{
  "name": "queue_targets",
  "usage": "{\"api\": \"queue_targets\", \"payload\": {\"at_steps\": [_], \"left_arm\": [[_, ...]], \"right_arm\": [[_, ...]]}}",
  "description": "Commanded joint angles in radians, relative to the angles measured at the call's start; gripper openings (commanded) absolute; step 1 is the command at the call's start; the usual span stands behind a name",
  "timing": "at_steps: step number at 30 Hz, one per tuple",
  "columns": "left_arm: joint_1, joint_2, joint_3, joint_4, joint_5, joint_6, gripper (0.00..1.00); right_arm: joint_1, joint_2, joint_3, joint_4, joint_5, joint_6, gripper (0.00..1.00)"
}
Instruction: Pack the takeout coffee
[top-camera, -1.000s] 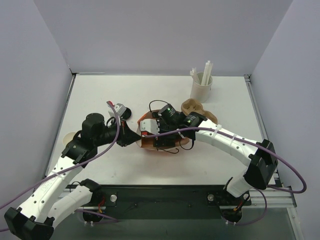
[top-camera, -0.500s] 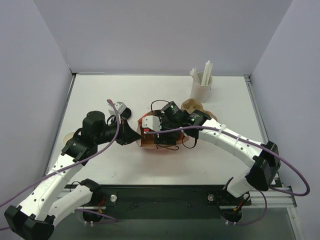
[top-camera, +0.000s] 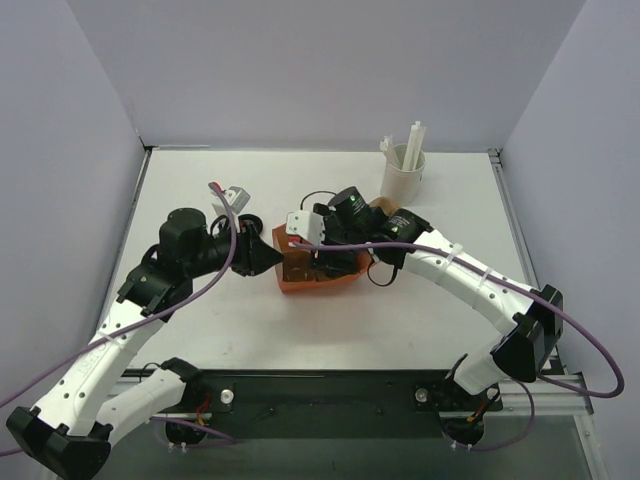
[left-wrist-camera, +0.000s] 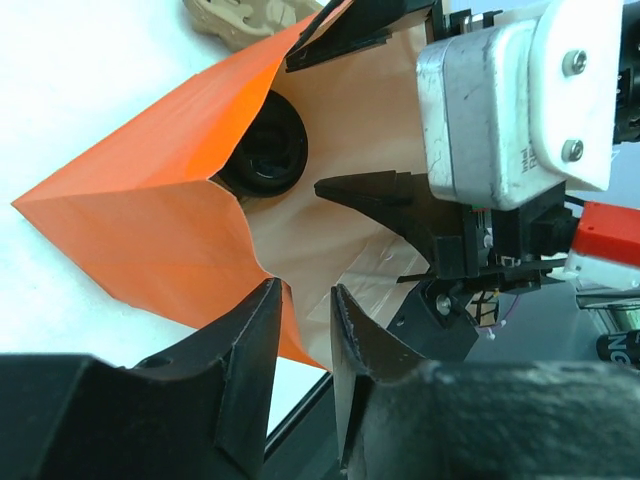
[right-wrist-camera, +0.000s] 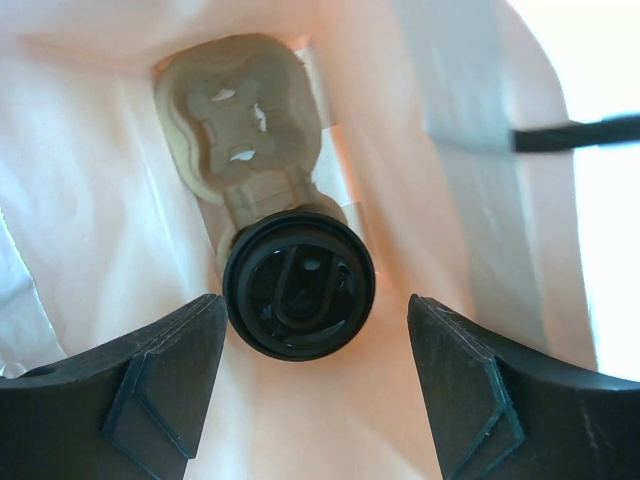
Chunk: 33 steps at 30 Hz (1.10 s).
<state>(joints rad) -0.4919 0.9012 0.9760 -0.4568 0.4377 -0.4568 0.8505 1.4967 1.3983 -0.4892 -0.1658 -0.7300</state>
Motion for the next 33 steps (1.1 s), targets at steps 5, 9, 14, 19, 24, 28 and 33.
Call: {"api": "queue_targets", "payload": {"at_steps": [5,9,14,19,24,28,33], "left_arm": [[-0.002,0.022,0.108,-0.016,-0.057,0.049,0.39],[-0.002,0.041,0.161,-0.072,-0.135,0.076,0.4],[0.0,0.042,0.19,-0.071,-0.203,0.099,0.44],[0.0,0.064,0.237,-0.071,-0.194,0.116,0.45],[0.0,0.045,0.259,-0.065,-0.218,0.147,0.47],[0.0,0.015,0.245,-0.046,-0.211,0.127,0.48],[0.0,-0.03,0.243,-0.063,-0.203,0.115,0.48]], "right_arm": [[-0.03,-0.01,0.103,0.008,0.015,0.073,0.73],[-0.034,-0.001,0.136,0.027,0.049,0.102,0.73],[-0.044,0.004,0.177,0.055,0.097,0.141,0.72],[-0.056,0.014,0.188,0.089,0.156,0.178,0.63],[-0.073,0.037,0.185,0.143,0.262,0.228,0.57],[-0.082,0.042,0.195,0.166,0.331,0.285,0.55],[-0.114,0.036,0.214,0.161,0.354,0.397,0.54]]}}
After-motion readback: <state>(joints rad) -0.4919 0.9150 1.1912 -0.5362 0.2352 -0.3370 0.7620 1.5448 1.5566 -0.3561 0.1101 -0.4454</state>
